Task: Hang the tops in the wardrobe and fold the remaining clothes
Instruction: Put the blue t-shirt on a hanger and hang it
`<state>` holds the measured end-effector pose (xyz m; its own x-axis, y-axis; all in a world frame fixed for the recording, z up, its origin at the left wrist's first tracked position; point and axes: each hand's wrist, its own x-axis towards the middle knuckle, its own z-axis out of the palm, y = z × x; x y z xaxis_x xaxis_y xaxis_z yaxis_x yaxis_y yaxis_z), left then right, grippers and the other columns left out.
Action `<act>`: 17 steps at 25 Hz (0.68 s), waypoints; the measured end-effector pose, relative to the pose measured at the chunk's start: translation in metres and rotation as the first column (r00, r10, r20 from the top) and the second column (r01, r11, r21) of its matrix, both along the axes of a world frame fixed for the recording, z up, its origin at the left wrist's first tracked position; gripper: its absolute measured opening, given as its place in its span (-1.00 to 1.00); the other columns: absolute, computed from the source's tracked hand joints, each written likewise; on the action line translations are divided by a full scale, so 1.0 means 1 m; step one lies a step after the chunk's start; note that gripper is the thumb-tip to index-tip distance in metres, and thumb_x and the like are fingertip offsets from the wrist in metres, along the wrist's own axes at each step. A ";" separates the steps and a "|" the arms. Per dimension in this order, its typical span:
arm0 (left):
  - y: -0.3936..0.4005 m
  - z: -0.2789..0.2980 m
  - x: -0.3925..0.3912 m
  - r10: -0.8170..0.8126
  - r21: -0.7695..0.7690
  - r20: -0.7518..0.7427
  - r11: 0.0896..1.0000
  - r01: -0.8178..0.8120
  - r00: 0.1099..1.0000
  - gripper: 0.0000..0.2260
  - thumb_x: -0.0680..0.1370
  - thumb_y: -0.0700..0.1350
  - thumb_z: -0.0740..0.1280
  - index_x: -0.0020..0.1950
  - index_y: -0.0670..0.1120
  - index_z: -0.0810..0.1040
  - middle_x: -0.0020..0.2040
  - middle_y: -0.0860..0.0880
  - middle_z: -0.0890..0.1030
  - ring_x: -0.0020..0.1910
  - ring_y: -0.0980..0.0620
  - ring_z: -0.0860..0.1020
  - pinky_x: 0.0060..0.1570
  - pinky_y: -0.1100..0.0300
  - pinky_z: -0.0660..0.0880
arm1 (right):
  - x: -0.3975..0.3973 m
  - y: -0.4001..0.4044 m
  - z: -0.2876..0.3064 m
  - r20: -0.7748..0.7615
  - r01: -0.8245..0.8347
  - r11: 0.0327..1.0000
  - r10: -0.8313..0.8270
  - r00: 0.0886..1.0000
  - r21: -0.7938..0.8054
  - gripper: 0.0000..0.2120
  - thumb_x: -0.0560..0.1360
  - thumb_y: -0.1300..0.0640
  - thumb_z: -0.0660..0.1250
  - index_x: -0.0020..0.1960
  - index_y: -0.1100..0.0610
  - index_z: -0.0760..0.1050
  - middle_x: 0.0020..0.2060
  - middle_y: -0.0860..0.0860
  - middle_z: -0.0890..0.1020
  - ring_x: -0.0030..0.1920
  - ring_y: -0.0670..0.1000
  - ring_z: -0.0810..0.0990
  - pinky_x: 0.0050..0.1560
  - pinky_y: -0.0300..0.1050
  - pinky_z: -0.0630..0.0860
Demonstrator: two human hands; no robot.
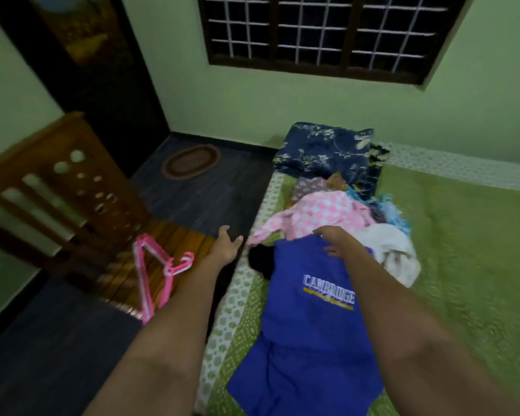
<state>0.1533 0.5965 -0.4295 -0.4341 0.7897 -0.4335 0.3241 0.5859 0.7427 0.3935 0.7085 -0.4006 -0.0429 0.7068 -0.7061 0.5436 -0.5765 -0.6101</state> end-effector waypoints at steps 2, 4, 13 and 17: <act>-0.026 -0.005 -0.050 0.104 -0.016 -0.031 0.994 -0.105 0.994 -0.48 0.61 -0.08 0.25 0.48 -0.20 0.11 0.33 -0.25 0.44 0.28 -0.23 0.45 0.26 0.05 0.38 | -0.064 -0.007 -0.010 -0.018 -0.131 0.991 0.131 0.991 -0.006 -0.57 0.58 0.04 0.25 0.39 0.21 0.34 0.38 0.11 0.37 0.14 0.11 0.47 0.03 -0.07 0.42; -0.050 -0.014 -0.102 0.189 -0.037 -0.074 0.981 -0.192 0.979 -0.50 0.61 -0.08 0.24 0.48 -0.21 0.16 0.33 -0.25 0.41 0.31 -0.26 0.42 0.26 0.04 0.36 | -0.125 -0.015 -0.031 -0.032 -0.219 0.975 0.220 0.975 0.040 -0.62 0.55 0.10 0.29 0.31 0.25 0.42 0.25 0.12 0.47 0.05 0.07 0.45 -0.12 -0.15 0.44; -0.098 -0.154 -0.321 0.202 -0.228 -0.202 0.942 -0.247 0.958 -0.83 0.59 -0.18 0.25 0.04 -0.26 0.55 0.05 -0.29 0.60 0.10 -0.27 0.54 -0.05 0.08 0.38 | -0.350 -0.054 -0.181 0.117 -0.409 0.910 0.415 0.902 -0.072 -0.93 0.54 0.20 0.23 -0.05 0.06 0.46 -0.08 0.08 0.53 -0.07 0.03 0.49 0.15 -0.04 0.50; -0.078 -0.247 -0.368 0.146 -0.317 -0.179 0.928 -0.198 0.973 -0.74 0.59 -0.20 0.23 0.23 -0.29 0.48 0.11 -0.30 0.58 0.12 -0.27 0.54 0.04 0.05 0.42 | -0.421 -0.040 -0.266 0.212 -0.386 0.915 0.403 0.890 -0.117 -0.81 0.56 0.22 0.19 0.04 0.22 0.56 0.01 0.13 0.60 0.06 0.10 0.58 0.11 -0.05 0.50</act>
